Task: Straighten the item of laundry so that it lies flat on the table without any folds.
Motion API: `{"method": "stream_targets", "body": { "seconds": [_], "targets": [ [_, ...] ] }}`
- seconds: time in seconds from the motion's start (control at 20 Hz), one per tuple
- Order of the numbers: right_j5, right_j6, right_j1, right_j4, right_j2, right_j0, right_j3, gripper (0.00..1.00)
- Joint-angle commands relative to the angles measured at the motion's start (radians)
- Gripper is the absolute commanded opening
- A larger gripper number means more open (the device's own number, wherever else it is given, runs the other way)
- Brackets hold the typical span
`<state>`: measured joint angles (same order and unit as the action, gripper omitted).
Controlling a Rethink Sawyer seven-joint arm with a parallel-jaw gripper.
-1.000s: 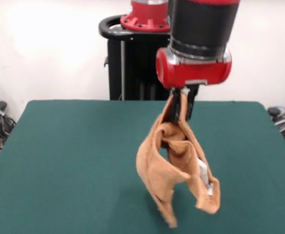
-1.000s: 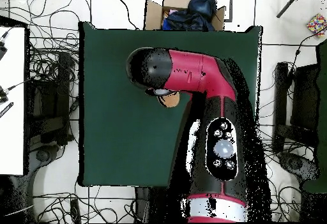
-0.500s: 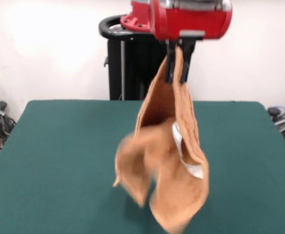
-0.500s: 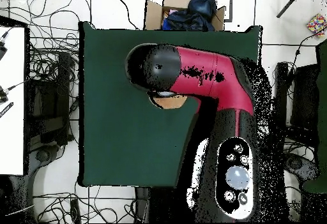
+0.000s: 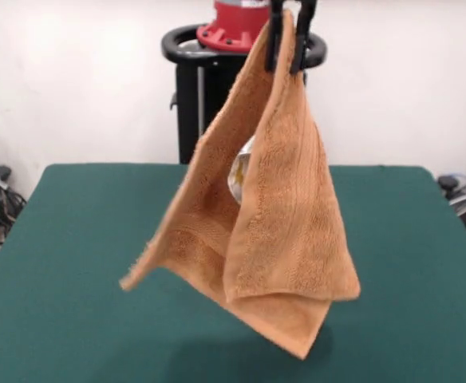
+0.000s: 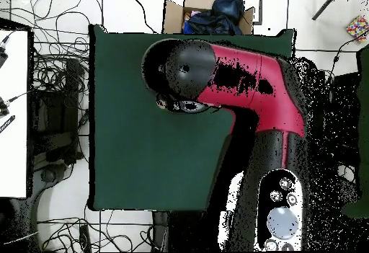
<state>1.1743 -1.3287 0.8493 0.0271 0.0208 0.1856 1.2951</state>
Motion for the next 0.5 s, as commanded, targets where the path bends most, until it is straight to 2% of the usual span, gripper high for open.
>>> {"method": "stream_targets", "body": {
  "seconds": [0.05,0.1,0.2,0.25,0.3,0.45,0.5],
  "targets": [
    [0.157,-0.371,-0.053,-0.028,0.014,-0.032,-0.14,0.0],
    [0.165,-0.369,-0.051,-0.028,0.016,-0.032,-0.143,0.0],
    [0.112,-0.261,0.03,-0.042,0.01,-0.003,-0.03,0.0],
    [0.132,-0.209,0.048,-0.038,0.004,0.013,-0.02,0.0],
    [0.142,-0.2,0.032,-0.039,-0.003,0.026,-0.047,0.0],
    [0.3,-0.298,-0.118,-0.018,-0.022,0.027,-0.312,0.0],
    [0.329,-0.302,-0.128,-0.02,-0.027,0.031,-0.346,0.0]
  ]
}}
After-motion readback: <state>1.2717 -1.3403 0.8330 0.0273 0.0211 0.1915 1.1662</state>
